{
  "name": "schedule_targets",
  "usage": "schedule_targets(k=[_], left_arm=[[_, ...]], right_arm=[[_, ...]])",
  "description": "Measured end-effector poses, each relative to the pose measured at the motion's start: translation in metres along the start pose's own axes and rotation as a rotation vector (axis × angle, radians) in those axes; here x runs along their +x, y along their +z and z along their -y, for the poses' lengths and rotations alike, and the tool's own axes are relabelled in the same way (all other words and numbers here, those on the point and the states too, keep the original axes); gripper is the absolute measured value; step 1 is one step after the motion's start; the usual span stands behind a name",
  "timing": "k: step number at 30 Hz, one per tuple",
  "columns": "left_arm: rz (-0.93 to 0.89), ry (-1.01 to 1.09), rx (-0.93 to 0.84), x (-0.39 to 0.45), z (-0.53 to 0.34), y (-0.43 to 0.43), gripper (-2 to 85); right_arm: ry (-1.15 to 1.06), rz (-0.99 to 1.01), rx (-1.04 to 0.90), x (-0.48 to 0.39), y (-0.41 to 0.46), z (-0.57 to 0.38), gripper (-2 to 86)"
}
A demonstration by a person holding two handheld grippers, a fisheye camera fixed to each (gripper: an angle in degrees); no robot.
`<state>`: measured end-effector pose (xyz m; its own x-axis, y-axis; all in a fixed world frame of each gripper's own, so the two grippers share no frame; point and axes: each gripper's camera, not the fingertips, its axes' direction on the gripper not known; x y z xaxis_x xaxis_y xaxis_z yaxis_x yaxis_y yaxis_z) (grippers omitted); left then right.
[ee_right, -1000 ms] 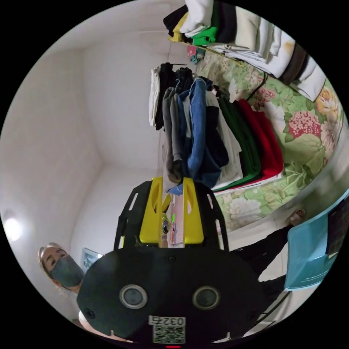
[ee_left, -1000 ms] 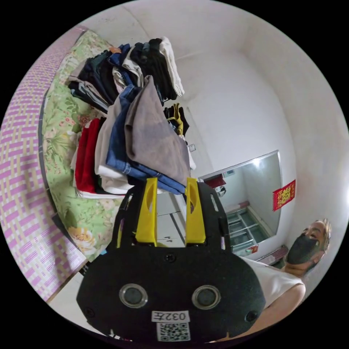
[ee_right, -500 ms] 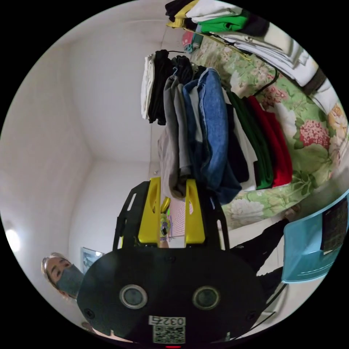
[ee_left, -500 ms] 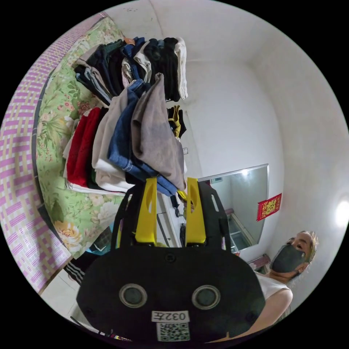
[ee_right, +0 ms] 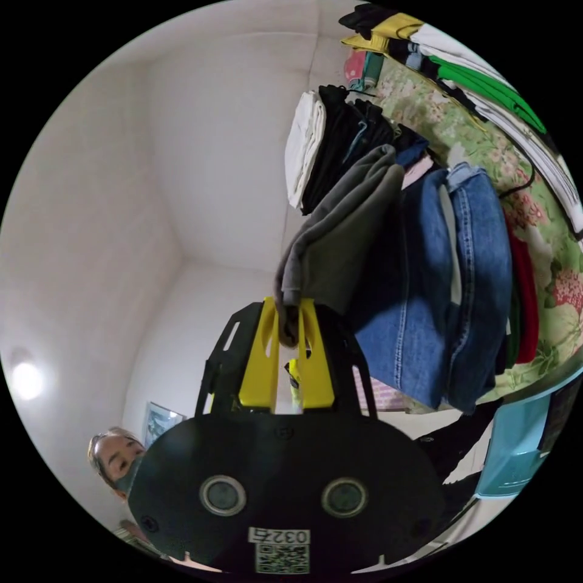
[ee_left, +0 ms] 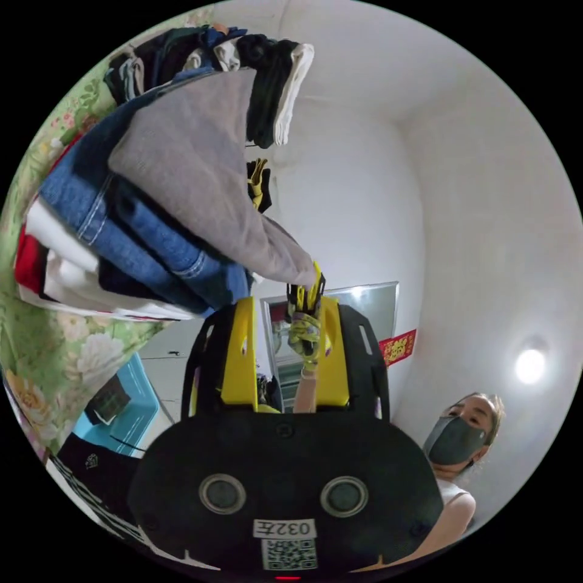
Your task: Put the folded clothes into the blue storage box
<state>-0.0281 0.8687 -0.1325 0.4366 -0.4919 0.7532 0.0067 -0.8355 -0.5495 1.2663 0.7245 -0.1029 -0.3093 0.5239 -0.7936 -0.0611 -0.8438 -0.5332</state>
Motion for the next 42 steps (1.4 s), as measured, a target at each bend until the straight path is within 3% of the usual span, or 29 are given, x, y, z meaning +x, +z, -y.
schedule_targets(k=[6, 10, 16, 20, 26, 30, 36, 42], left_arm=[[-0.029, -0.007, 0.242, 0.000, 0.006, -0.039, 12.6], [0.008, 0.014, 0.286, 0.004, 0.015, -0.056, 11.7], [0.084, 0.023, 0.112, 0.011, 0.046, -0.036, 9.6], [0.191, 0.054, -0.069, 0.022, 0.062, -0.011, 8.5], [0.374, 0.134, -0.260, 0.040, 0.082, 0.040, 7.5], [0.506, 0.205, -0.271, 0.055, 0.086, 0.073, 1.1], [0.455, 0.429, -0.327, 0.110, 0.083, 0.139, -1.2], [0.199, 0.575, -0.534, 0.145, 0.064, 0.261, -1.3]], right_arm=[[0.008, 0.110, 0.011, -0.004, -0.007, -0.004, 4.8], [0.027, 0.174, 0.020, 0.003, -0.017, -0.013, 4.7], [0.054, 0.086, 0.021, 0.025, -0.036, -0.031, 5.0], [0.047, -0.120, -0.006, 0.036, -0.051, -0.044, 9.2], [0.069, -0.128, 0.016, 0.047, -0.065, -0.049, 8.3], [0.025, -0.141, 0.017, 0.041, -0.070, -0.054, 5.3], [-0.184, -0.168, 0.088, 0.002, -0.118, -0.094, 4.2], [-0.309, -0.206, 0.241, -0.020, -0.215, -0.180, 4.1]])
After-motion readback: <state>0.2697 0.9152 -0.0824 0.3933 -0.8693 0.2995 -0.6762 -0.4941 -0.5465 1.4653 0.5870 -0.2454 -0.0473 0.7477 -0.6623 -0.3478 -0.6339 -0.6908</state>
